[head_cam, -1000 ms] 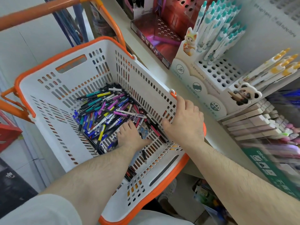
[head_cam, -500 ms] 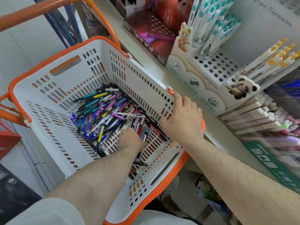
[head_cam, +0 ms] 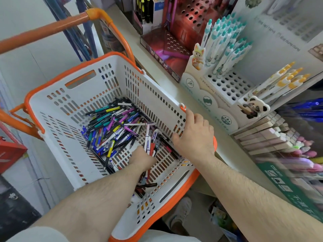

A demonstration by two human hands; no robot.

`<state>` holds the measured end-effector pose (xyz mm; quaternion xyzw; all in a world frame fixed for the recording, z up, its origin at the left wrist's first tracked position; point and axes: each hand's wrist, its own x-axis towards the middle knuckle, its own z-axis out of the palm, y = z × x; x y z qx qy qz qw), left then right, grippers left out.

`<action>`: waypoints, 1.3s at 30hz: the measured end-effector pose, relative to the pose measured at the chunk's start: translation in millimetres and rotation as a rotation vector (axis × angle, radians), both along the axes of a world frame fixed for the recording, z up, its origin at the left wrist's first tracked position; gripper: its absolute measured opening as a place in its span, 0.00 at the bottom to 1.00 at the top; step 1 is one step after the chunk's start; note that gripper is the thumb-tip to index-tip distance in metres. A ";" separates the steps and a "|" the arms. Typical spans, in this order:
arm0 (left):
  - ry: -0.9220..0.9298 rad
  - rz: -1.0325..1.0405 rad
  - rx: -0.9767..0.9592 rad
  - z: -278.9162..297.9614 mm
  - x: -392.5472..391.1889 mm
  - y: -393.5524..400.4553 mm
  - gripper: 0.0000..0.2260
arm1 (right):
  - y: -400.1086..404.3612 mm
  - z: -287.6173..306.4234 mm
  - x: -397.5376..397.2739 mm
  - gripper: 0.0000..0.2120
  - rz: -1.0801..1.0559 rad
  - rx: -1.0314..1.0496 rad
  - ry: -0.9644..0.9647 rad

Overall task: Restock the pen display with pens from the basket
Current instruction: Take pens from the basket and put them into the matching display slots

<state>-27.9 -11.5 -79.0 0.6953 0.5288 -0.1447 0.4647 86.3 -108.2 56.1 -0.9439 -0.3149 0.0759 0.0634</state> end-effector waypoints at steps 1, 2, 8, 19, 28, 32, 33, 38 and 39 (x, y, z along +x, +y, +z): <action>-0.071 0.039 -0.027 7.2 -0.6 2.2 0.12 | -0.7 -0.1 0.3 0.32 -0.005 0.010 0.011; -0.139 0.066 -0.044 14.8 -0.7 4.4 0.11 | -1.6 -0.3 0.5 0.32 -0.011 0.025 0.022; -0.433 0.143 -0.182 69.8 -0.4 14.7 0.14 | -2.8 16.5 0.6 0.31 0.006 0.380 0.073; -0.644 -0.125 -0.195 119.1 -16.2 17.4 0.19 | 76.1 73.2 13.8 0.20 0.277 0.323 0.642; -0.699 -0.094 -0.229 131.2 -20.9 15.5 0.16 | 89.6 85.2 5.1 0.29 0.403 -0.062 0.584; -0.768 0.017 -0.295 144.9 -19.8 16.8 0.14 | 83.7 99.0 3.9 0.25 0.450 0.153 0.579; -0.822 0.075 -0.346 150.3 -18.7 19.1 0.13 | 78.7 100.6 4.4 0.23 0.358 0.331 0.559; -1.009 0.225 -0.596 171.1 -14.7 31.2 0.08 | 43.6 100.5 -0.9 0.12 -0.057 0.699 0.765; -1.024 0.220 -0.610 174.7 -13.4 30.9 0.07 | 37.9 100.9 -4.8 0.12 -0.041 0.686 0.847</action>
